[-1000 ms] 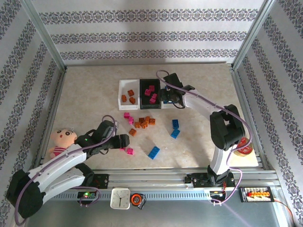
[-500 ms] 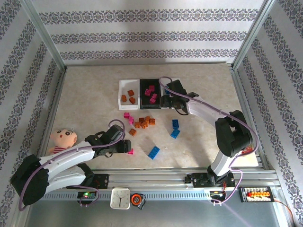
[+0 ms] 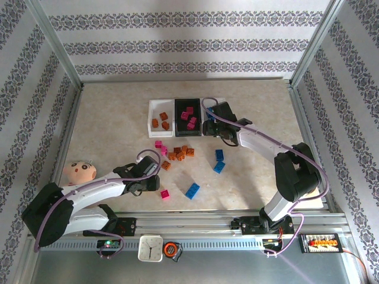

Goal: Sort the legos into containers by color
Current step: Pick up the lego from the middle-left of the table, then place the lego in the container.

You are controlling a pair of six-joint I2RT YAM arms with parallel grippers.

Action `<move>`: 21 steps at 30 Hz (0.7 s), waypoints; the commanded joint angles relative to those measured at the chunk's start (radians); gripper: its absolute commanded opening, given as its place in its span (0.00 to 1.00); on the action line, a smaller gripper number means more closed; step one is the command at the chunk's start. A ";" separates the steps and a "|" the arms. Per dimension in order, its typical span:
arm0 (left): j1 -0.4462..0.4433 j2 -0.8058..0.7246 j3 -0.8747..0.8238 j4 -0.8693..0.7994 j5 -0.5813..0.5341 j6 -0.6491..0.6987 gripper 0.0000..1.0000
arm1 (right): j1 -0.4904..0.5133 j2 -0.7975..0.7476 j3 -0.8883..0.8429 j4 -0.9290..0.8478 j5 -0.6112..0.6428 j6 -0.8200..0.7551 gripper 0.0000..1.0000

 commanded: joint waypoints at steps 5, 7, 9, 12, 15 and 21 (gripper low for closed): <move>0.068 -0.070 0.093 -0.004 0.015 0.054 0.30 | 0.000 -0.082 -0.061 0.011 0.029 0.007 0.61; 0.095 -0.059 0.157 0.011 0.019 0.090 0.30 | 0.000 -0.105 -0.087 0.017 0.031 0.015 0.61; 0.122 -0.011 0.246 0.022 0.023 0.132 0.30 | -0.001 -0.126 -0.119 0.027 0.031 0.024 0.61; 0.150 0.112 0.407 0.047 0.030 0.196 0.28 | -0.001 -0.157 -0.157 0.027 0.034 0.028 0.61; 0.167 0.253 0.557 0.088 0.041 0.241 0.29 | -0.003 -0.187 -0.190 0.021 0.042 0.029 0.61; 0.195 0.579 0.884 0.084 0.075 0.293 0.27 | -0.005 -0.254 -0.268 0.020 0.044 0.045 0.62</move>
